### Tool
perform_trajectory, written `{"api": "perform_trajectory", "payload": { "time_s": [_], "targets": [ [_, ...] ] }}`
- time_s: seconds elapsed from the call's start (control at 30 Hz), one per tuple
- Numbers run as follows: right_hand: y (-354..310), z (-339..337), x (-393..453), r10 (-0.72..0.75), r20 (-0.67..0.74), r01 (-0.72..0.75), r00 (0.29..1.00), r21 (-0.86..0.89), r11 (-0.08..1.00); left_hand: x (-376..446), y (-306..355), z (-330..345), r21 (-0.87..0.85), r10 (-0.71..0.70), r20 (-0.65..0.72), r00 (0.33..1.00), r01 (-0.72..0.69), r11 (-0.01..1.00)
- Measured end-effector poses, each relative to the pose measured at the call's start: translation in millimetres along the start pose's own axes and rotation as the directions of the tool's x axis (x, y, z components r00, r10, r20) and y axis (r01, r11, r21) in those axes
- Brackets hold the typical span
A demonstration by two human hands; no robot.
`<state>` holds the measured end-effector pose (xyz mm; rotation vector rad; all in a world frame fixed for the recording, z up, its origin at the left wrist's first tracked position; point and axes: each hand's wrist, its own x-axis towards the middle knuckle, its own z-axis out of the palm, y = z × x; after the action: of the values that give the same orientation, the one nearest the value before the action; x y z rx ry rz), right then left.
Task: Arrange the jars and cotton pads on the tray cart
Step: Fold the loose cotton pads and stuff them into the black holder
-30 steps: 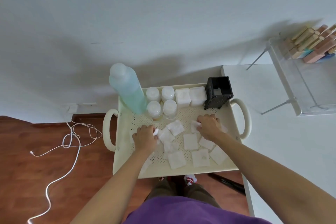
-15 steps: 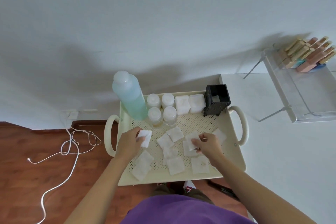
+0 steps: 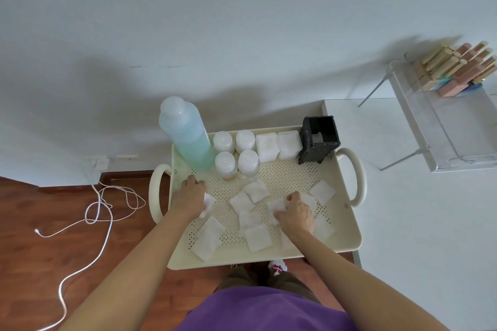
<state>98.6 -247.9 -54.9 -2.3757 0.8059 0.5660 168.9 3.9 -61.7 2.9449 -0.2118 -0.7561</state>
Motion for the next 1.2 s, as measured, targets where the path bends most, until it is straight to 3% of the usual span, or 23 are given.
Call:
{"api": "perform_trajectory", "payload": {
  "time_s": [0.2, 0.33, 0.5, 0.7, 0.83, 0.97, 1.1, 1.2],
  "targets": [
    [-2, -3, 3, -0.057, 0.046, 0.059, 0.997, -0.025, 0.998, -7, -1, -5, -0.041, 0.070, 0.016, 0.997, -0.070, 0.997],
    [-1, -16, -1, -0.144, 0.019, 0.138, 0.989, 0.199, 0.970, -27, 14, -13, -0.250, 0.079, -0.165, 0.983, -0.119, 0.961],
    [6, -60, -8, -0.219, -0.055, 0.219, 0.974, 0.480, 0.849, -55, 49, -31, -0.527, 0.065, -0.311, 0.948, -0.229, 0.819],
    [11, -124, -2, -0.193, -0.260, 0.304, 0.946, 0.509, 0.805, -44, 113, -86, -0.507, 0.201, -0.504, 0.840, -0.476, 0.718],
    [13, -156, 10, -0.131, -0.343, 0.312, 0.930, 0.550, 0.775, -15, 163, -116, -0.562, 0.231, -0.522, 0.821, -0.534, 0.631],
    [15, -175, 25, -0.109, -0.404, 0.329, 0.908, 0.527, 0.784, 20, 211, -128, -0.681, 0.209, -0.459, 0.864, -0.493, 0.542],
    [13, -191, 37, -0.100, -0.450, 0.348, 0.887, 0.510, 0.787, 52, 241, -124, -0.718, 0.221, -0.360, 0.906, -0.420, 0.554],
    [7, -197, 44, -0.103, -0.450, 0.358, 0.887, 0.527, 0.771, 66, 250, -117, -0.680, 0.213, -0.335, 0.918, -0.392, 0.619]
  ]
}}
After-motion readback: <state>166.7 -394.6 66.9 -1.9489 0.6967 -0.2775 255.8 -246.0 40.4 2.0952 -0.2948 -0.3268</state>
